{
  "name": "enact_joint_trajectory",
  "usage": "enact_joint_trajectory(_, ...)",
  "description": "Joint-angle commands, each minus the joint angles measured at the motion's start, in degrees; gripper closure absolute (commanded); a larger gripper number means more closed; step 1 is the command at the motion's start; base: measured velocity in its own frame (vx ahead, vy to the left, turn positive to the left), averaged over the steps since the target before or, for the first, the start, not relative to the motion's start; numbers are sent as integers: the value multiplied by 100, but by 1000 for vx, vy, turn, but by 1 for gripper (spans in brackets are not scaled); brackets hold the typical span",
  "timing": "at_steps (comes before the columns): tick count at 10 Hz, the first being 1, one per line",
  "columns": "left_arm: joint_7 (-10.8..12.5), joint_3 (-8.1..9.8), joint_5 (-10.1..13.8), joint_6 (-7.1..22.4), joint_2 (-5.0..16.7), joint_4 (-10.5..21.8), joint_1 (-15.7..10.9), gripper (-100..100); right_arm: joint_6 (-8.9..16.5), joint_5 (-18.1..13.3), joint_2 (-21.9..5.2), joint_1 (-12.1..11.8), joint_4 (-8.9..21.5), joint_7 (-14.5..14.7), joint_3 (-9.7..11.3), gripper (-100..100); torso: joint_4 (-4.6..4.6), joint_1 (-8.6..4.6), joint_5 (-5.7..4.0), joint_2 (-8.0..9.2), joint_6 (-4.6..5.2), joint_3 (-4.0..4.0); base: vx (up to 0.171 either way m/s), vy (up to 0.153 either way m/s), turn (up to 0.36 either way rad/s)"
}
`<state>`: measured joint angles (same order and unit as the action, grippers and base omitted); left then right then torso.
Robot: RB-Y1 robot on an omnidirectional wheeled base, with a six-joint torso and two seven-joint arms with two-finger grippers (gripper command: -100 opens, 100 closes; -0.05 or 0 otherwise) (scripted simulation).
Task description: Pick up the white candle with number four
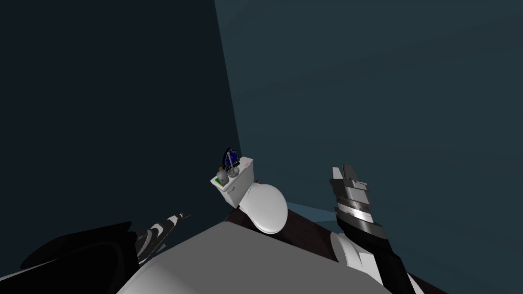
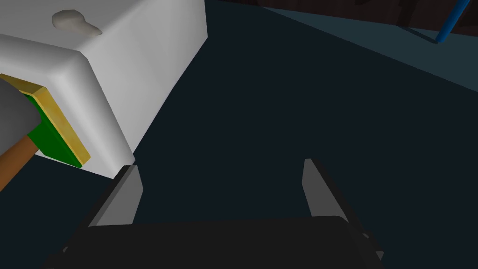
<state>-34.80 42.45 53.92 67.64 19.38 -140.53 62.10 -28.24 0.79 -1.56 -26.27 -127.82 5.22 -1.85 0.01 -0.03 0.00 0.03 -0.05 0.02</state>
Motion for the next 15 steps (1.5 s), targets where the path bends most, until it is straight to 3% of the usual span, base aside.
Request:
enact_joint_trajectory(1, 0, 0, 0, 0, 0, 0, 0, -100, 0, 0, 0, 0, 0, 0, 0, 0, 0, 0, 0, 0, 0, 0, -1, 5, -15)
enact_joint_trajectory(2, 0, 0, 0, 0, 0, 0, 0, -100, 0, 0, 0, 0, 0, 0, 0, 0, 0, 1, 0, 0, 0, 0, 0, 0, 0)
enact_joint_trajectory(5, -356, 36, 94, 151, 110, -67, 326, -100, 0, 0, 0, 0, 0, 0, 0, 0, 0, -9, -2, 0, -2, 0, 2, -20, 57)
enact_joint_trajectory(14, -356, 36, 94, 151, 110, -67, 326, -100, 0, 0, 0, 0, 0, 0, 0, 0, 0, 2, 1, 0, 0, 0, 0, 1, -4)
enact_joint_trajectory(15, -297, -7, 103, 359, 164, -23, 162, -100, 0, 0, 0, 0, 0, 0, 0, 0, 0, 1, 0, 0, 0, 0, -22, 7, -82)
